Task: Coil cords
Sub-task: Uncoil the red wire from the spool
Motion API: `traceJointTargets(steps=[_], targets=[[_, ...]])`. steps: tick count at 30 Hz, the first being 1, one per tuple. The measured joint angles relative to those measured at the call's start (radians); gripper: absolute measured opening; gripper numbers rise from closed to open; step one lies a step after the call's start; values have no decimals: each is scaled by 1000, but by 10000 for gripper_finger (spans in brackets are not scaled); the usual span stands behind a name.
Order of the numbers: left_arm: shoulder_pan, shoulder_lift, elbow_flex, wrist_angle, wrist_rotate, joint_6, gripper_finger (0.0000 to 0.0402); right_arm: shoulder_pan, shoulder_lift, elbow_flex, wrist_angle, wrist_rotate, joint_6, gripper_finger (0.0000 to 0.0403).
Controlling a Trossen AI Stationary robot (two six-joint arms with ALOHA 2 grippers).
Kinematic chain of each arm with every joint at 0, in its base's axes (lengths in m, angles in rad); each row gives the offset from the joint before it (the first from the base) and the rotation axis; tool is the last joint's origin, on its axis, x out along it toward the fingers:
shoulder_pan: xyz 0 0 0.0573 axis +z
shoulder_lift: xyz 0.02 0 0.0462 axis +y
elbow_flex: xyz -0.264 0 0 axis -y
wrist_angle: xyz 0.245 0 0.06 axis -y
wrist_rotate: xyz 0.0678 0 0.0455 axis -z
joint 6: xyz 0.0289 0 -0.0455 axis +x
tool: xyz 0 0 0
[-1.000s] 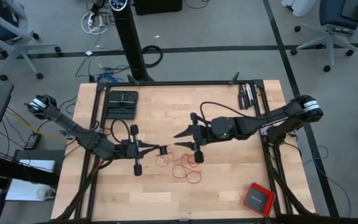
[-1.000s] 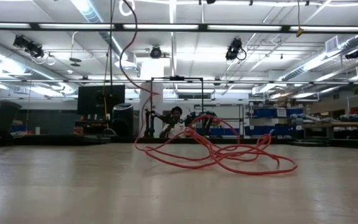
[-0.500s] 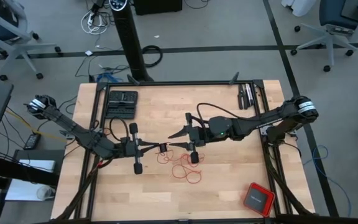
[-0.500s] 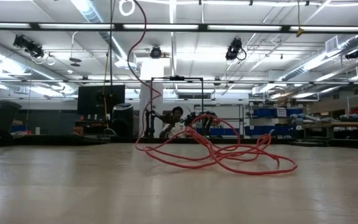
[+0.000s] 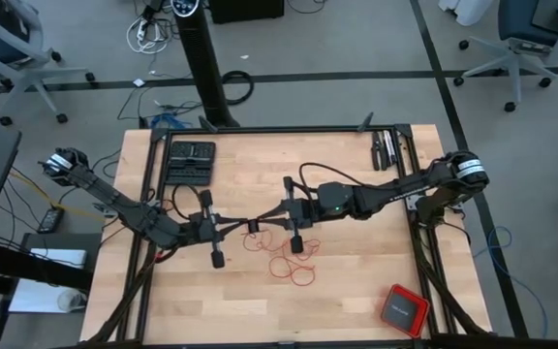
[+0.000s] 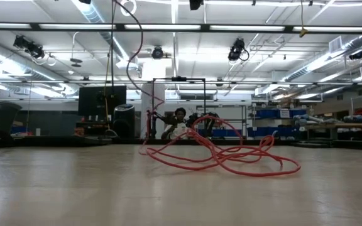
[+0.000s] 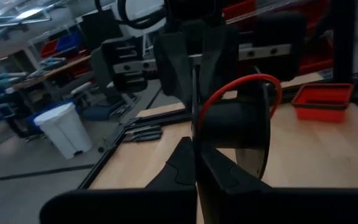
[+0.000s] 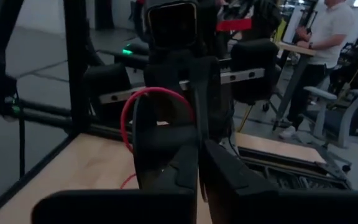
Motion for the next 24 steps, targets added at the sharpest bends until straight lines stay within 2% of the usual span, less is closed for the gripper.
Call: traceJointTargets(steps=[2,5,10,13,17,21,24], targets=[[0,-1,0,3,-7,-15,9,-10,0,0,2,-5,32,8],[0,0,0,3,-31,-27,43,-13,-8,0,-11,-3,47,5],[-21,-11,2,-16,-141,-27,125,-16,-6,0,-47,35,57,3],[-48,-43,4,-40,-219,-21,157,-16,-13,0,-85,74,56,2],[-93,-103,3,-107,-247,-117,167,-18,-42,0,-133,115,52,1],[-106,-119,3,-144,-175,-262,164,-19,-55,0,-163,141,49,1],[-100,-95,3,-129,-145,-279,162,-27,-55,0,-166,129,49,1]])
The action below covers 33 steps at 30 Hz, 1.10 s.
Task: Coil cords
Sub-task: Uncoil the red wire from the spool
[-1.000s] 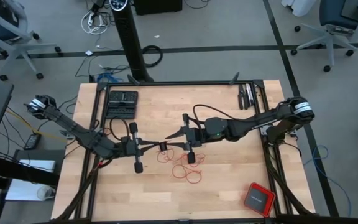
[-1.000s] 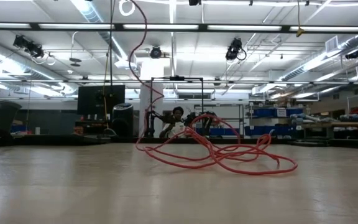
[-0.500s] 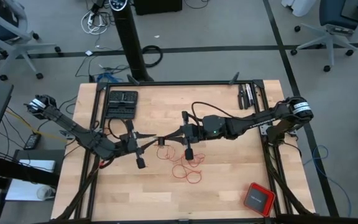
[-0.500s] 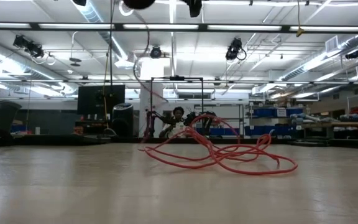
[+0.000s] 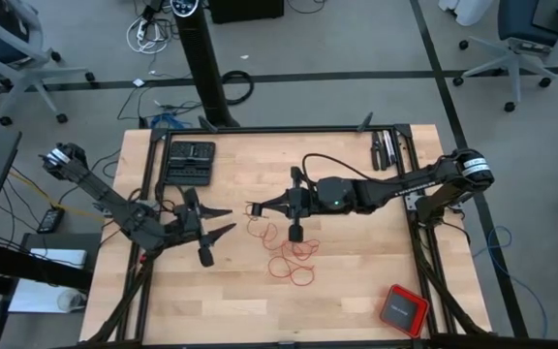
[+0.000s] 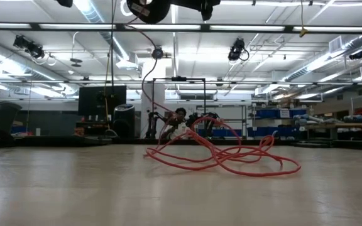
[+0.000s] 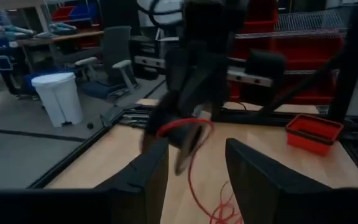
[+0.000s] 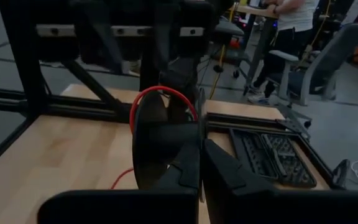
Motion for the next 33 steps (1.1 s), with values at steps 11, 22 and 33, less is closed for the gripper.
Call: traceJointTargets(steps=[11,22,33], targets=[[27,145,118,-62,-35,293,162,-31,6,0,0,-83,44,0],[28,219,258,-319,-76,549,162,-30,6,0,-19,-112,70,0],[56,221,270,-358,-48,566,162,-30,6,0,-27,-111,71,0]])
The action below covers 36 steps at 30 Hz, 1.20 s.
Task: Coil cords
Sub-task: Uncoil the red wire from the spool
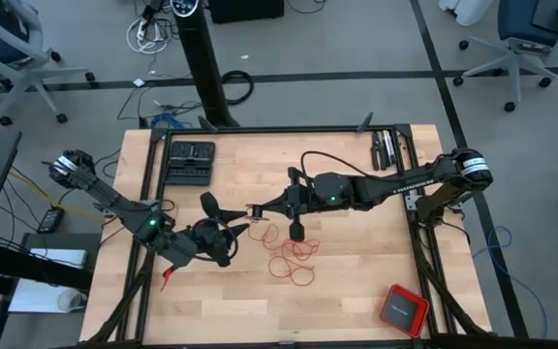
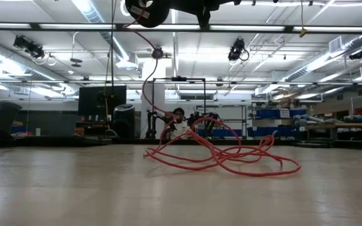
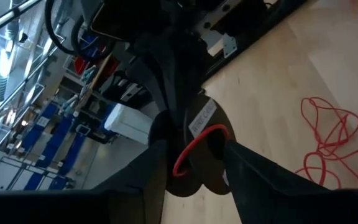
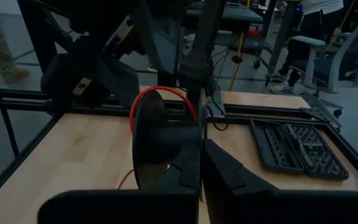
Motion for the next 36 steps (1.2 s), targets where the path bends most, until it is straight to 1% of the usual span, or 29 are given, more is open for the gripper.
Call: traceJointTargets(steps=[4,7,10,14,15,22,30,36], targets=[[17,0,0,-1,18,0,158,0,0,0,0,0,0,0],[27,0,0,-2,54,0,142,0,0,0,0,0,0,0],[36,0,-1,-2,55,0,102,0,0,0,0,-4,0,0],[37,0,-1,-2,56,-10,19,0,0,0,0,-7,-3,0],[37,0,-1,-2,56,-20,13,0,0,0,-1,-7,-3,0],[36,0,-1,-4,37,-24,3,-2,0,0,-12,-4,-2,0],[13,0,36,-53,-28,-24,0,-1,-1,2,-15,-8,-1,0],[3,0,40,-55,-35,-47,0,-1,-1,2,-19,-18,-1,0]])
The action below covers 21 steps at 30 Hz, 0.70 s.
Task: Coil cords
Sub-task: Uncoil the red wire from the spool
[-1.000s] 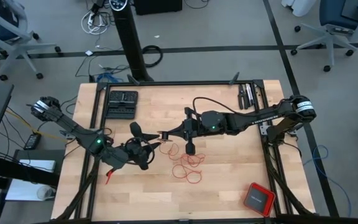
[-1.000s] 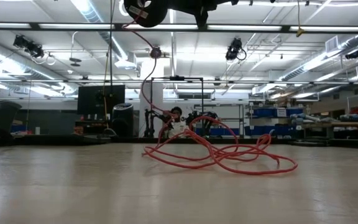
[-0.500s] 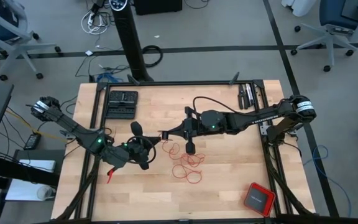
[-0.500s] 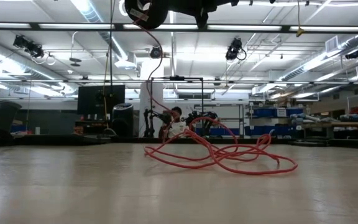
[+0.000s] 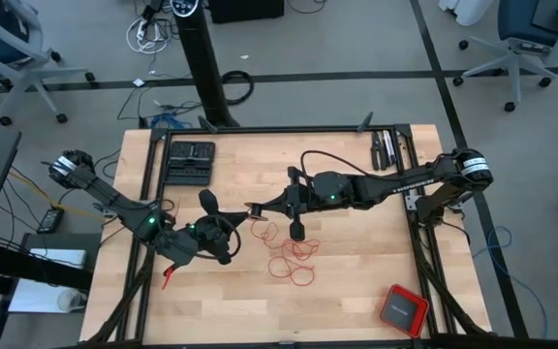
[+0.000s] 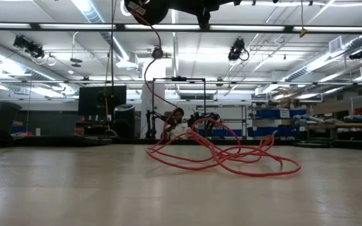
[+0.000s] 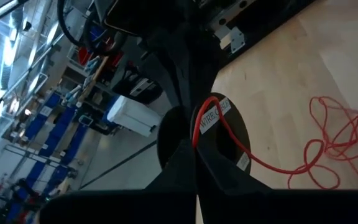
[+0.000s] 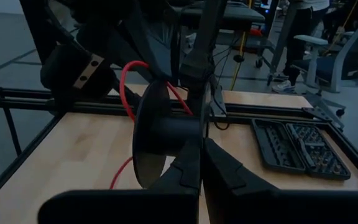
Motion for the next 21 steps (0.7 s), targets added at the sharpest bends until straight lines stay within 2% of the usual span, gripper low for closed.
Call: traceJointTargets(steps=[6,14,21], targets=[[-10,0,0,0,-14,-57,0,0,0,0,-3,0,0,0],[-70,-2,1,-31,-127,-59,0,-3,0,0,-10,-12,-3,0],[-82,-2,2,-231,-115,-308,0,-3,-3,-2,2,-25,-2,0]])
